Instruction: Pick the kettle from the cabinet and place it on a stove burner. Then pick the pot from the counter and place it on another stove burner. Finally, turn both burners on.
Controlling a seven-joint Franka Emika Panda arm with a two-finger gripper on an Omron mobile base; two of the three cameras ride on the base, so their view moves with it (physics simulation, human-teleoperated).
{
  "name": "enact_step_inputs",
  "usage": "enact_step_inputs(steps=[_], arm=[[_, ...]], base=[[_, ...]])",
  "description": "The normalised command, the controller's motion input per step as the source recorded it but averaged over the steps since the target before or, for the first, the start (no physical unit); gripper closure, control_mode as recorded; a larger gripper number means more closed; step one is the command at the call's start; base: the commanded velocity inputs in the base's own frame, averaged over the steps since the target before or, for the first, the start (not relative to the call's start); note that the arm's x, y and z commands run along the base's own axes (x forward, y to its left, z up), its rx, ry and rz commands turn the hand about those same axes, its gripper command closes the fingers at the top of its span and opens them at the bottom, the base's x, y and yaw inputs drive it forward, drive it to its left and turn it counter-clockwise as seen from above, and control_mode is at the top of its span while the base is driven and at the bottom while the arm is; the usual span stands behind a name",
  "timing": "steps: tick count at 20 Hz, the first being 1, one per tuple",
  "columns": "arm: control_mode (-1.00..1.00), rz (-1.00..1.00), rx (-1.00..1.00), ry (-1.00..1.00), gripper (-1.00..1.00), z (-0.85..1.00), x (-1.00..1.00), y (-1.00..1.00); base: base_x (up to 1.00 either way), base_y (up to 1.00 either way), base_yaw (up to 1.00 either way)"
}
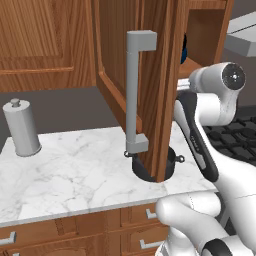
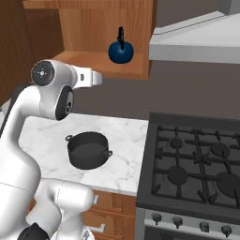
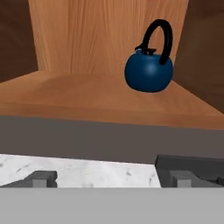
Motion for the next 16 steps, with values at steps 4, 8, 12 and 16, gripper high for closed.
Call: enact_step_inputs(steps=[4,8,12,16], arm=[[-1.00,0.00,0.00,-0.14,-1.00,0.33,0.00,-0.08],[-1.00,0.00,0.00,-0.13,-1.00,0.30,0.00,-0.05],[-1.00,0.00,0.00,-0.12,-1.00,0.28,0.00,-0.03],[-1.00,0.00,0.00,-0.10,-1.00,0.22,0.01,-0.01]], base=[[0.00,0.00,0.00],[0.00,0.00,0.00],[0.00,0.00,0.00],[0.00,0.00,0.00]])
